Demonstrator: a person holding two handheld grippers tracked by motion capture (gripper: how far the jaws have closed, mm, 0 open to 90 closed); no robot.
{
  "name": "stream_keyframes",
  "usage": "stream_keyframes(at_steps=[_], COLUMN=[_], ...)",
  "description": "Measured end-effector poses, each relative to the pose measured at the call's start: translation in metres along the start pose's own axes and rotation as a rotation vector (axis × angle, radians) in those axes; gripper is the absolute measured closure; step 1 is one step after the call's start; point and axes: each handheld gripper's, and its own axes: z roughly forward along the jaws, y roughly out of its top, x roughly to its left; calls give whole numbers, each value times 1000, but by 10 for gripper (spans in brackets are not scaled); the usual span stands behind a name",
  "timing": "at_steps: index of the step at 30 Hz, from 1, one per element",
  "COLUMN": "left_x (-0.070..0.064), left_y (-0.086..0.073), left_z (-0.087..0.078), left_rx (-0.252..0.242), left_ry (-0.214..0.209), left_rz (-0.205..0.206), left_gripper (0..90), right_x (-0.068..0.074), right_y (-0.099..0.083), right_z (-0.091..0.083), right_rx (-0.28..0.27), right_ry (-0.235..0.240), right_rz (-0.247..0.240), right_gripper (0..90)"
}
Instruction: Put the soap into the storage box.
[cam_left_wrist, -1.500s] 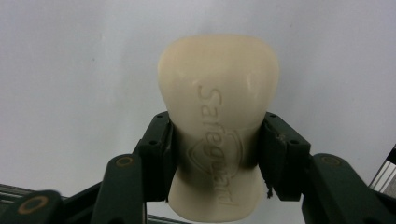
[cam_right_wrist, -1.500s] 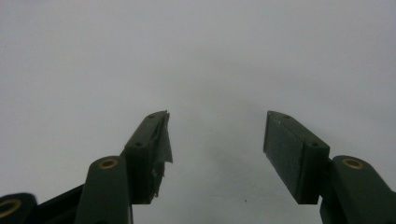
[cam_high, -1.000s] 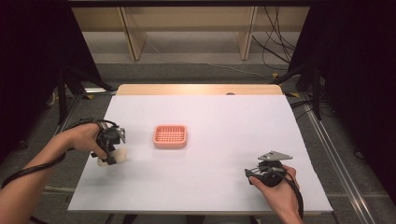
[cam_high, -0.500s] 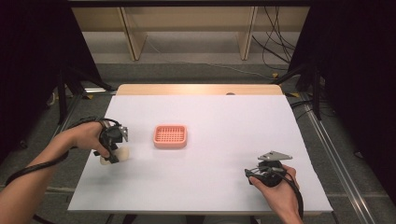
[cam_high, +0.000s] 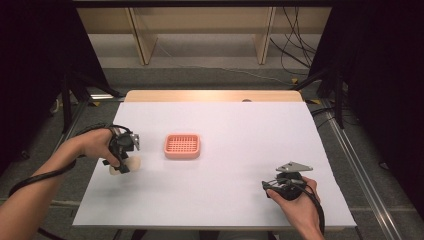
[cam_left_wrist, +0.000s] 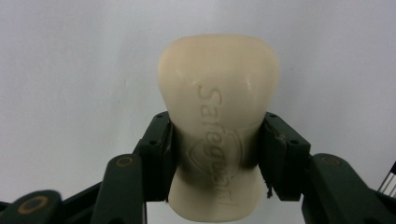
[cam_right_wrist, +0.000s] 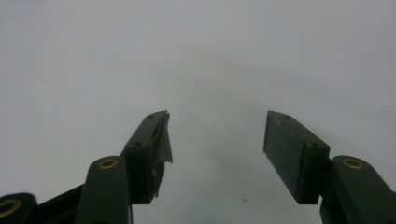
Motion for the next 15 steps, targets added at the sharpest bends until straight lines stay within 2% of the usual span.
stream_keyframes(at_steps=[2, 8, 9, 10, 15], left_x=[0, 2, 2, 2, 3], left_y=[1, 5, 6, 6, 8], left_z=[-1, -3, -3, -4, -5], left_rx=[1, -3, -5, -4, -6], left_ry=[1, 2, 3, 4, 9], left_rz=[2, 6, 6, 6, 11], left_gripper=[498, 498, 498, 498, 498], right_x=[-2, -1, -2, -4, -4], right_y=[0, 0, 0, 0, 0], right_z=[1, 1, 1, 2, 2], right_rx=[-16, -10, -13, -22, -21], right_ry=[0, 3, 2, 1, 0], right_rz=[-24, -17, -22, -50, -48], right_gripper=[411, 411, 411, 411, 411])
